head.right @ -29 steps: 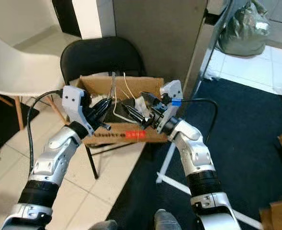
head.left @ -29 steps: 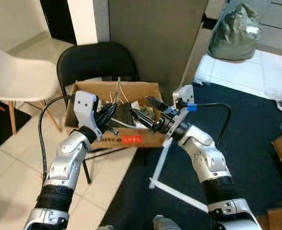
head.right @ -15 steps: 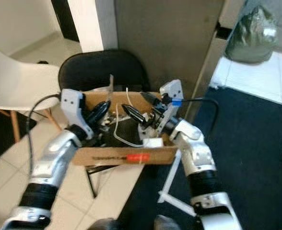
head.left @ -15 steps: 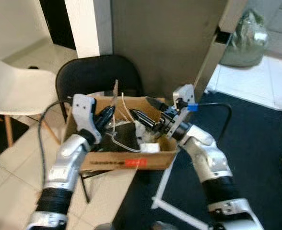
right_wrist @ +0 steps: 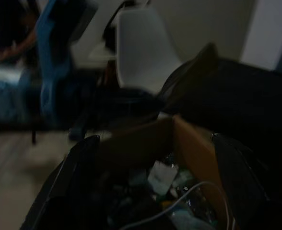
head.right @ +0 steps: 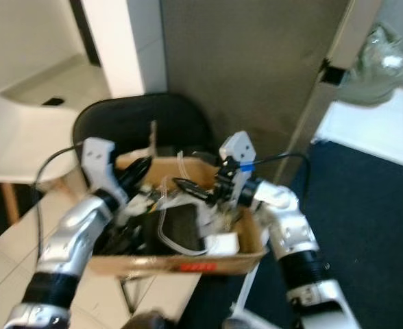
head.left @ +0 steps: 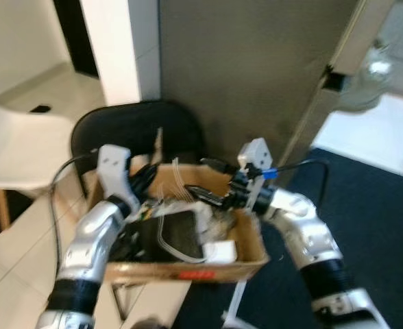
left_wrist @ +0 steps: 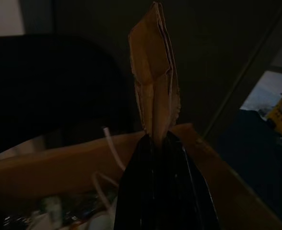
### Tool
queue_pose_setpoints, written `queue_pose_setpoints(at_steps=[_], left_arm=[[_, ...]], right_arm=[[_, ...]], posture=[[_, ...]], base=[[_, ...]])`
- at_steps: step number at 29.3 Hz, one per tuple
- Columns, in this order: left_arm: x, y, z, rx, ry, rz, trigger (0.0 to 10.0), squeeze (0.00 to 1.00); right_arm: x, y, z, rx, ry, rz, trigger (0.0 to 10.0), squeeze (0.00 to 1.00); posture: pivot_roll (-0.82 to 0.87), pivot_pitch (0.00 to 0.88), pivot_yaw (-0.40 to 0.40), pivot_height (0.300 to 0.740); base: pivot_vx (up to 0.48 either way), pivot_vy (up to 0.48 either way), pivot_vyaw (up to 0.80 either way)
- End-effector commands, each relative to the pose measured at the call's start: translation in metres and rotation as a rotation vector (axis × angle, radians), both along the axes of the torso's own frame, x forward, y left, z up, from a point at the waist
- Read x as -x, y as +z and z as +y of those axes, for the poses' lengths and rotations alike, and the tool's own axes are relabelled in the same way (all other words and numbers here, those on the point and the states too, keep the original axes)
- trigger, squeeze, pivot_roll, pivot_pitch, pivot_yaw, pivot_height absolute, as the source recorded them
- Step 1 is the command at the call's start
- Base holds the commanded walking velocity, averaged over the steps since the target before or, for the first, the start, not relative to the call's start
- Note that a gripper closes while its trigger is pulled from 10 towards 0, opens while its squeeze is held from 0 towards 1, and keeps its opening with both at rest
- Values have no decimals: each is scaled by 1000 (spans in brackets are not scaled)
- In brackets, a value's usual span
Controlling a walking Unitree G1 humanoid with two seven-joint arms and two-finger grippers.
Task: Picking trash to rubbish bin
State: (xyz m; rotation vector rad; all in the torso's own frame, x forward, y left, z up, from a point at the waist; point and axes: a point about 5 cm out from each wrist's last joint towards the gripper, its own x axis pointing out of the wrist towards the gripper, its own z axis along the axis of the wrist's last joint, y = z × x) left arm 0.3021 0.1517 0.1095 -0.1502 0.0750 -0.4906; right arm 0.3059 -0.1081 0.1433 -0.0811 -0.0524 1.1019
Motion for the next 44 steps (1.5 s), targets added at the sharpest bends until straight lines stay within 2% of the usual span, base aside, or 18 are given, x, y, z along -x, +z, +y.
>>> queue_pose_setpoints(at_steps=[1, 17, 18, 19, 20, 37, 39, 40, 42, 44], left_arm=[[3, -2, 2, -22, -11, 9, 10000, 0], [4, -3, 2, -16, -25, 13, 10000, 0], [4, -3, 1, -17, -28, 9, 10000, 753], [4, -3, 1, -17, -28, 9, 10000, 753], [5, -3, 1, -18, -31, 6, 10000, 1000], [5, -2, 0, -19, -31, -3, 10000, 1000], [4, 0, 0, 1, -14, -6, 10000, 1000], [4, 2, -1, 21, -8, -16, 10000, 0], [2, 10, -3, 69, 6, -50, 10000, 0], [2, 11, -3, 74, 10, -56, 10000, 0]], right_arm=[[3, -3, 0, 38, 29, -13, 10000, 0], [5, -6, -3, 46, 58, -15, 10000, 0], [5, -6, -3, 46, 58, -16, 10000, 0], [5, -6, -3, 46, 58, -16, 10000, 0], [5, -6, -3, 46, 58, -17, 10000, 0], [5, -6, -3, 42, 60, -18, 10000, 0], [4, -6, -3, 38, 58, -18, 10000, 0], [4, -6, -3, 20, 51, -15, 10000, 0], [2, -3, -3, -75, 19, 20, 10000, 0], [2, -2, -3, -96, 9, 29, 10000, 0]], posture=[[23, 0, 10, 740], [22, 0, 12, 740], [21, 0, 11, 740], [21, 0, 11, 740], [21, 0, 11, 740], [21, 0, 11, 740], [21, 0, 11, 740], [21, 0, 2, 740], [21, 0, 2, 740], [21, 0, 2, 740]], base=[[0, 0, 0], [0, 0, 0], [0, 0, 0], [0, 0, 0], [0, 0, 0], [0, 0, 0], [0, 0, 0], [0, 0, 0], [0, 0, 0], [0, 0, 0]])
